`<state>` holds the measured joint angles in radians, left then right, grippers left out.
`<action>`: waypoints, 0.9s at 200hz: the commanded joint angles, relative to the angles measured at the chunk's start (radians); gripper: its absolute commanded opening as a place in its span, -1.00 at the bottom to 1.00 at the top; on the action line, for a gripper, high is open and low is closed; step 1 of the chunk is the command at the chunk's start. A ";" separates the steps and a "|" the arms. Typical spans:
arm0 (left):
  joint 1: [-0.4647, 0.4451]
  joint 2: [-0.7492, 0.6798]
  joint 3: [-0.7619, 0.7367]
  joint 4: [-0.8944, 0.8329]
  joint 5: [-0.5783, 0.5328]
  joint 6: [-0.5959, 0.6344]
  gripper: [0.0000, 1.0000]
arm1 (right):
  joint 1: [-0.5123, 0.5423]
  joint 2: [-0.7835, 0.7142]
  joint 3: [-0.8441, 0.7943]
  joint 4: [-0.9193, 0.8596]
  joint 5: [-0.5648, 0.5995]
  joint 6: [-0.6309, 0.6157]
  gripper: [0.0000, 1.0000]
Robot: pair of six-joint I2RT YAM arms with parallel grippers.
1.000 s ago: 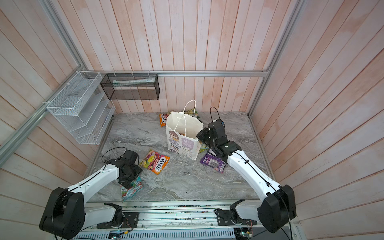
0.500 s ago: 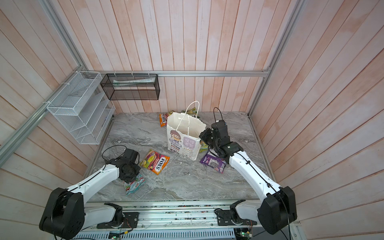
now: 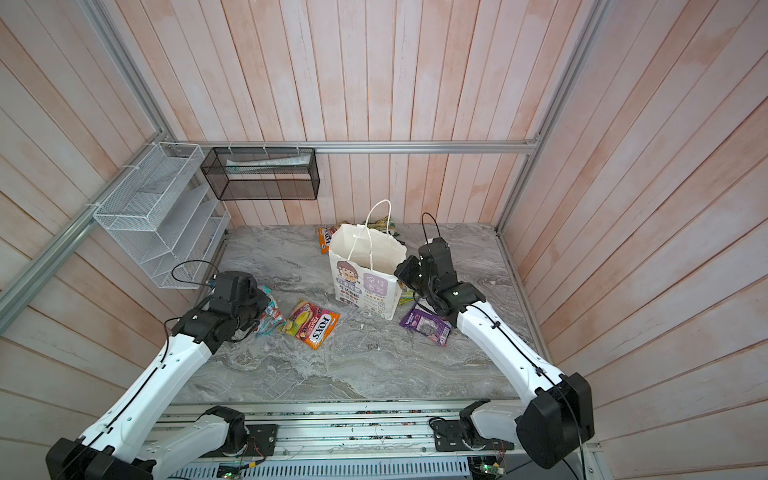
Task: Place the snacks into the paper bag
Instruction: 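Grasp the teal Mint Blossom bag with the left gripper and lift it, then carry the Mint Blossom bag over the paper bag with the left gripper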
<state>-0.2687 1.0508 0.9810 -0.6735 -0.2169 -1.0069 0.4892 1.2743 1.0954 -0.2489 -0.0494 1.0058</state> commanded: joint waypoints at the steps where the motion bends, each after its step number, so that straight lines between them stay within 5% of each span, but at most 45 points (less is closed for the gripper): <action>1: -0.002 0.007 0.124 0.072 0.014 0.124 -0.84 | 0.012 0.008 0.040 -0.018 0.044 -0.025 -1.00; 33: -0.002 0.052 0.275 0.155 0.076 0.136 -0.86 | 0.036 0.012 0.040 -0.021 0.066 -0.021 -1.00; 112: -0.029 0.246 0.465 0.503 0.265 -0.085 -0.90 | 0.076 0.025 0.047 -0.027 0.103 -0.014 -1.00; 180: -0.188 0.458 0.677 0.688 0.264 -0.143 -0.94 | 0.098 0.023 0.052 -0.034 0.115 -0.010 -1.00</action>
<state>-0.4221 1.4784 1.5646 -0.1394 0.0246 -1.1282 0.5758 1.2957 1.1168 -0.2623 0.0399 0.9985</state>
